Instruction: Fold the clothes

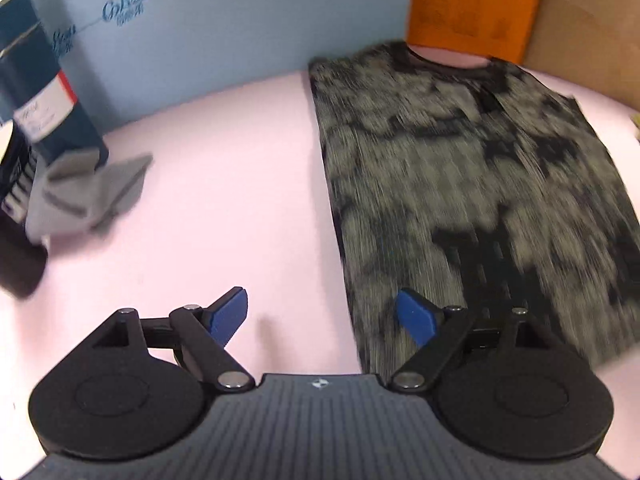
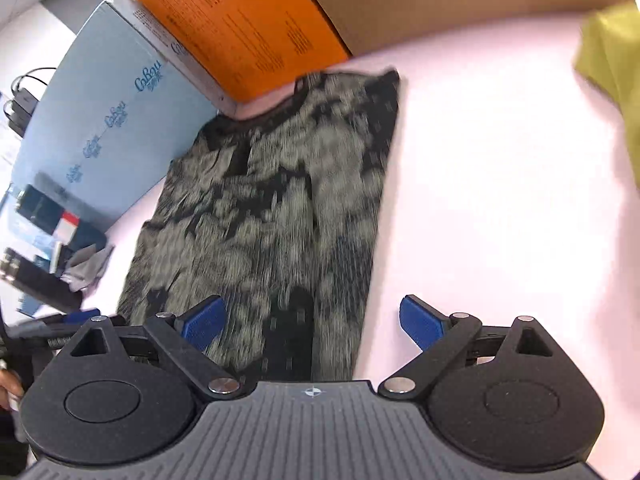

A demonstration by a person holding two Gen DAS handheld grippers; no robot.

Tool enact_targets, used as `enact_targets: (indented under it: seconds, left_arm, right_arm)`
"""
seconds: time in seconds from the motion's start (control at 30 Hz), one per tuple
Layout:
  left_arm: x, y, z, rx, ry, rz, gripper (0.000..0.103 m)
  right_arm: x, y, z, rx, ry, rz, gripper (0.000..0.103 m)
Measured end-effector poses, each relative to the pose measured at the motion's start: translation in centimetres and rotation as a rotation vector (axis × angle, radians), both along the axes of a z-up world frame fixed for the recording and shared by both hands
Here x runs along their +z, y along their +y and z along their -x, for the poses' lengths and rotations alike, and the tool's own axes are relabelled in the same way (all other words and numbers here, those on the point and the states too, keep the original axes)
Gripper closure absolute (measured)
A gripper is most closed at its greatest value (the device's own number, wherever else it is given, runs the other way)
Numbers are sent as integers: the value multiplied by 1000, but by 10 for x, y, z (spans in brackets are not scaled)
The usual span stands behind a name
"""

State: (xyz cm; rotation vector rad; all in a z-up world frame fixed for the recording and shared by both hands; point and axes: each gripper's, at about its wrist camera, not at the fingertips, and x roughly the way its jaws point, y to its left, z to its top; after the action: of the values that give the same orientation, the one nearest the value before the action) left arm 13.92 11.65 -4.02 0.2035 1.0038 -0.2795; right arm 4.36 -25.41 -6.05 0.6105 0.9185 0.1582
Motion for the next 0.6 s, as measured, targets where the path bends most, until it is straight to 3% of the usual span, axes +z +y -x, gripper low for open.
enact_targets:
  seconds: [0.17,0.23,0.27,0.3,0.33,0.37,0.6]
  left_arm:
    - [-12,8,36,-21,74,52,22]
    - [-13,1,47,-34,48,47,26]
    - [-12,-2,50,-41,35,54,44]
    - [-10,-4,53,-46,20,59,72]
    - [-7,-7,55,-50,9,64,87]
    - [-6,-8,56,-53,10,72,101]
    - [7,-4,67,-103,-31,84,102]
  right_arm:
    - [-3,3,23,44,6,-87,8]
    - [-1,10,27,72,12,-74,8]
    - [0,15,27,81,19,-71,15]
    - [0,18,28,89,31,-69,26]
    - [-2,22,27,97,56,-69,68]
    - [-4,24,27,99,79,-73,97]
    - [-7,13,39,77,114,-152,100]
